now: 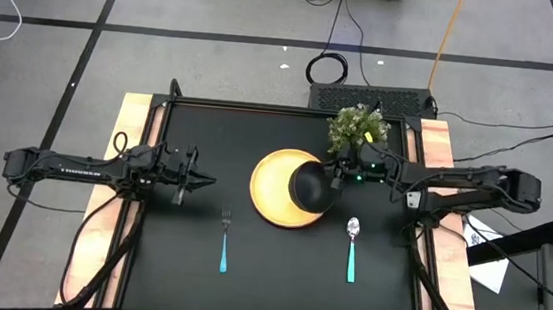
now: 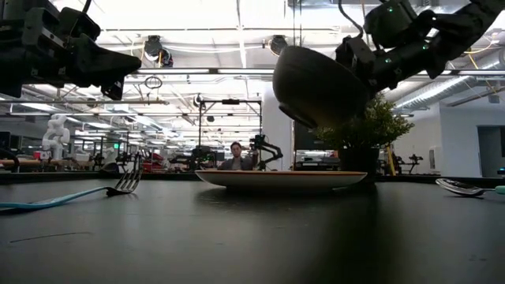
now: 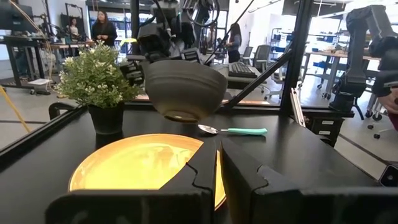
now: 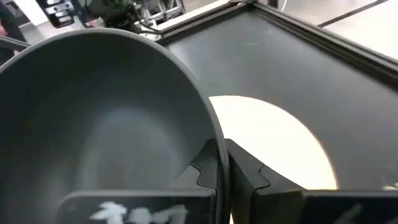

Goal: Set table place
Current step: Put the black bowl on the yellow plate

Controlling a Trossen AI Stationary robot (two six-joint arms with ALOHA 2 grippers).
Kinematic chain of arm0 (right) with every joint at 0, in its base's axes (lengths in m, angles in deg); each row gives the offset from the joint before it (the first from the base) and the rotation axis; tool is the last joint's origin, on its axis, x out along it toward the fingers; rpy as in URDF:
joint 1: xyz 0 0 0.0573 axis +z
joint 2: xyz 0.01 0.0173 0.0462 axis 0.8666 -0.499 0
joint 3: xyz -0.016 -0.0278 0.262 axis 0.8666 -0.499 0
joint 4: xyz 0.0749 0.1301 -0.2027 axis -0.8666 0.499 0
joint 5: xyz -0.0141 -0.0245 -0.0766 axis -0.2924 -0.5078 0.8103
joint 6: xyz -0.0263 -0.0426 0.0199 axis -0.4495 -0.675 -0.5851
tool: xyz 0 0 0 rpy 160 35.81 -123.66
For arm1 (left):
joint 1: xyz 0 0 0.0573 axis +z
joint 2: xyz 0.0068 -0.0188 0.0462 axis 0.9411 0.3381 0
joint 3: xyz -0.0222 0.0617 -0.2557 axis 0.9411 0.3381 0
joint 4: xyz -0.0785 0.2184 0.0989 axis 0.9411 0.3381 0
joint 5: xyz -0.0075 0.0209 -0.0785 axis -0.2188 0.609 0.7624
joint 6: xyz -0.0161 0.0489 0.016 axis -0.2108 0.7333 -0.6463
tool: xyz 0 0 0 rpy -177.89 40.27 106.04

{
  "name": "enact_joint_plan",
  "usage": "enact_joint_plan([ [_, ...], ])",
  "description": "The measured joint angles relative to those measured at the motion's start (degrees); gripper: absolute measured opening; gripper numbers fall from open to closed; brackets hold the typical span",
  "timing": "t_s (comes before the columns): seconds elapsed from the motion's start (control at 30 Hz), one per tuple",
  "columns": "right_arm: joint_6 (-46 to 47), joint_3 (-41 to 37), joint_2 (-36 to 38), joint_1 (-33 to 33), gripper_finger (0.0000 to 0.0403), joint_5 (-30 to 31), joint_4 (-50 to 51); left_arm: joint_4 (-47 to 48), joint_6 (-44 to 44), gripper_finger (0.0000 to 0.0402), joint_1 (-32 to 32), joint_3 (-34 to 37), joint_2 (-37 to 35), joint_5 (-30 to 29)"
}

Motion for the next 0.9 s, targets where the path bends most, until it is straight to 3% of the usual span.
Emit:
enact_joint_plan([
  [0.23, -1.52, 6.15, -4.00, 1.01, 0.0004, -0.89, 3.00, 0.01, 0.02, 0.0026, 0.00, 0.00, 0.02, -0.76],
  [0.7, -9.18, 29.01, -13.39, 0.47, 0.0004, -0.68, 35.77, 0.47, -0.22, 0.0026, -0.02, 0.00, 0.02, -0.71],
  [0.9, -11.28, 36.51, -18.81, 0.44, 0.0004, -0.64, 42.29, 0.49, -0.25, 0.0026, -0.02, 0.00, 0.00, -0.73],
])
